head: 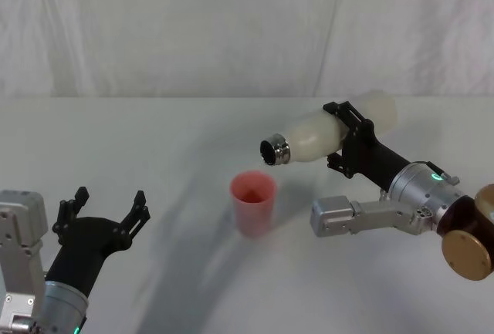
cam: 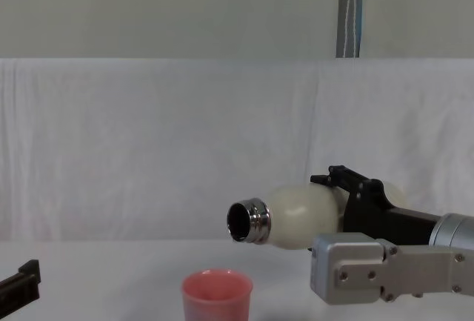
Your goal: Grasp the thermos with one hand and pour water into the cup lid.
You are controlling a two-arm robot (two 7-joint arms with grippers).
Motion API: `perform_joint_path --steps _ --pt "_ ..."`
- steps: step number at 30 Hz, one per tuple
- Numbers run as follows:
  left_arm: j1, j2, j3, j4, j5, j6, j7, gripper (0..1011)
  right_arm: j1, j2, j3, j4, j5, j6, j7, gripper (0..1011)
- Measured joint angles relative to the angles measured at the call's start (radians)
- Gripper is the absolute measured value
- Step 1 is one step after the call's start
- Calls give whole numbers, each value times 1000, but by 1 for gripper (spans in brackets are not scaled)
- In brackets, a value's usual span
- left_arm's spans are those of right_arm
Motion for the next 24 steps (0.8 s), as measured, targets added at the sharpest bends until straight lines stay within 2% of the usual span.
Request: perform_joint_path --steps 24 --pt "0 0 0 0 0 0 0 1001 14 -6 -18 21 -9 -10 -8 950"
